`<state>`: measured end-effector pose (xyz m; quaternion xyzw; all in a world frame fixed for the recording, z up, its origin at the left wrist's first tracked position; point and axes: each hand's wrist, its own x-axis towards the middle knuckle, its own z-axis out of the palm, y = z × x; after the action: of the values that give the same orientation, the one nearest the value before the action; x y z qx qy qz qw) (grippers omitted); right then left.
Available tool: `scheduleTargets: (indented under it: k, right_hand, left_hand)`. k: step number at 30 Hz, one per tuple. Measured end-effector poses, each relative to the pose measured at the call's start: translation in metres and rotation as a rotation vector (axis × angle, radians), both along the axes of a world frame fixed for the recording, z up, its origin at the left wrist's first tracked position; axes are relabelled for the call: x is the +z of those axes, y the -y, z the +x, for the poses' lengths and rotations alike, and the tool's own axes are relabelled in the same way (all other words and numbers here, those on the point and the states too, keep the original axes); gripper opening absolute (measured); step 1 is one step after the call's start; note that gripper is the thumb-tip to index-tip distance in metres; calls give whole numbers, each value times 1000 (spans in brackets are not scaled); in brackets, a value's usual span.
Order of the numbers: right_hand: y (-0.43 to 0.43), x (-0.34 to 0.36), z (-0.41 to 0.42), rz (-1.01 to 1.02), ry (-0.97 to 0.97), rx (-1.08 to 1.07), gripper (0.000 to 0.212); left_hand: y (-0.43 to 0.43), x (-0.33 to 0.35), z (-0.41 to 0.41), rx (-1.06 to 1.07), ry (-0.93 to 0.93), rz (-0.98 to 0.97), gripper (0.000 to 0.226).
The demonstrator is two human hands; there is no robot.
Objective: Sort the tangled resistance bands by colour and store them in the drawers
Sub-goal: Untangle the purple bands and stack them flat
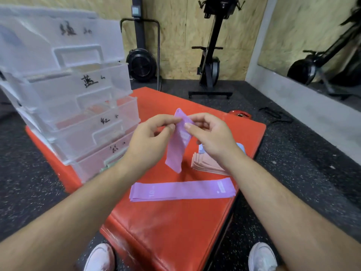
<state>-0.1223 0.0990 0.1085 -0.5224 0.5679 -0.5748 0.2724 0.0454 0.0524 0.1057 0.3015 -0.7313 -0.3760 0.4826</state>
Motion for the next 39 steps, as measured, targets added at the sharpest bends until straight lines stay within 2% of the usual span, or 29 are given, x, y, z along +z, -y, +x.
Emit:
scheduleTargets:
  k: [5, 6, 8, 10, 11, 14, 17, 20, 23, 25, 30, 33, 39]
  right_hand:
    - [-28, 41, 4, -163, 178, 102, 15]
    - [-32, 45, 5, -174, 187, 110, 14]
    - [-38, 48, 7, -171, 182, 130, 14]
    - [-42, 46, 12, -156, 174, 156, 14]
    - [-43, 44, 13, -149, 174, 163, 15]
    - [-43, 40, 15, -136, 176, 173, 20]
    - [-40, 37, 12, -88, 177, 149, 29]
    - [-37, 34, 9, -22, 196, 138, 33]
    - [-36, 33, 7, 29, 190, 136, 22]
    - [-36, 32, 7, 36, 166, 135, 22]
    - [-34, 29, 10, -20, 79, 122, 18]
    - [-31, 26, 9, -57, 54, 121, 13]
    - [-30, 22, 12, -82, 1, 151, 11]
  left_hand:
    - [-30, 29, 5, -71, -176, -59, 12]
    - [-33, 31, 5, -47, -210, -65, 15]
    - [-36, 32, 4, -23, -242, -49, 37]
    - [-36, 32, 4, -51, -210, 28, 50]
    - [-34, 32, 4, -91, -189, 96, 49]
    - [-28, 28, 7, -198, -133, 227, 33]
    - [-25, 23, 9, -147, -154, 281, 22]
    - [-23, 21, 10, -126, -171, 323, 29]
    - [-22, 20, 12, -116, -130, 312, 39]
    - [-21, 19, 13, -123, -112, 309, 44]
    - [-22, 18, 13, -119, -59, 248, 39]
    - [-22, 17, 13, -133, -122, 231, 20]
    - [-20, 16, 12, -108, -114, 147, 7]
